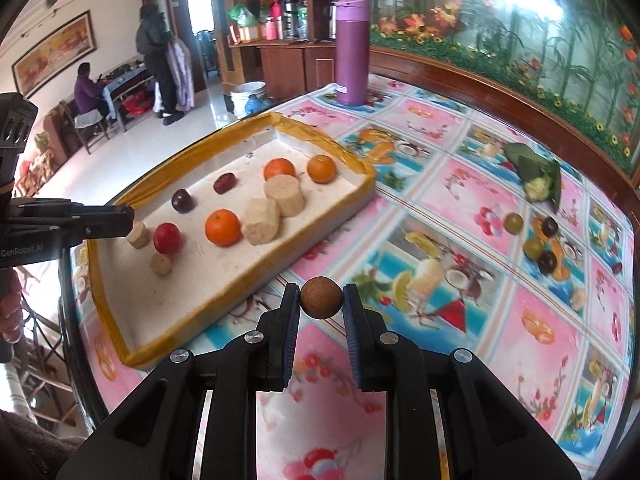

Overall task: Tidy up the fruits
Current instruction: 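Carry the brown ball and dark plum over the tray, then open both tools to drop the brown ball and dark plum into the tray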

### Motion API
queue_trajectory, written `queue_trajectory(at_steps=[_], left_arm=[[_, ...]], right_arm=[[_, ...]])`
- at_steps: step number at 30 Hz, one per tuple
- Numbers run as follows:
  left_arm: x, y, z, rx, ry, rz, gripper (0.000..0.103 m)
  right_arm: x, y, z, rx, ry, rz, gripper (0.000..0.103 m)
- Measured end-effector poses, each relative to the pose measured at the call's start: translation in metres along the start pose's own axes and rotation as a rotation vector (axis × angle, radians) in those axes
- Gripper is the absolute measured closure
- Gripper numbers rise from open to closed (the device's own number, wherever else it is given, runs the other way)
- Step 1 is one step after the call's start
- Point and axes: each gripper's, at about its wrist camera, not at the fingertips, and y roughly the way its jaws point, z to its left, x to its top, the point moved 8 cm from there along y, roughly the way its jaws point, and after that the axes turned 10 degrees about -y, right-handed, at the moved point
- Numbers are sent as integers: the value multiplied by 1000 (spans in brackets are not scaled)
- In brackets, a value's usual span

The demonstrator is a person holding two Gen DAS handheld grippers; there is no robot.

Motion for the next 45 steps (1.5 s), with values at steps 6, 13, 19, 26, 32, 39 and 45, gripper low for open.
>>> queue_trajectory(at_steps=[6, 13, 19, 26, 32, 39, 45], left_arm=[[10, 9, 26, 34, -30, 2, 82], [16, 22, 45, 53, -40, 22, 82], [18, 33, 54, 65, -35, 49, 82], [20, 48, 60, 85, -22, 90, 82], [21, 56, 58, 109, 13, 98, 82], [20, 59, 56, 141, 58, 94, 82], [20, 59, 54, 145, 67, 98, 77]], right_arm=[[31, 19, 16, 42, -28, -6, 82], [63, 48, 40, 87, -74, -5, 82], [77, 76, 53, 124, -87, 23, 82], [87, 105, 62, 146, -101, 61, 82], [86, 122, 64, 154, -116, 93, 82], [84, 129, 63, 154, -123, 113, 82], [84, 133, 64, 141, -136, 127, 81]])
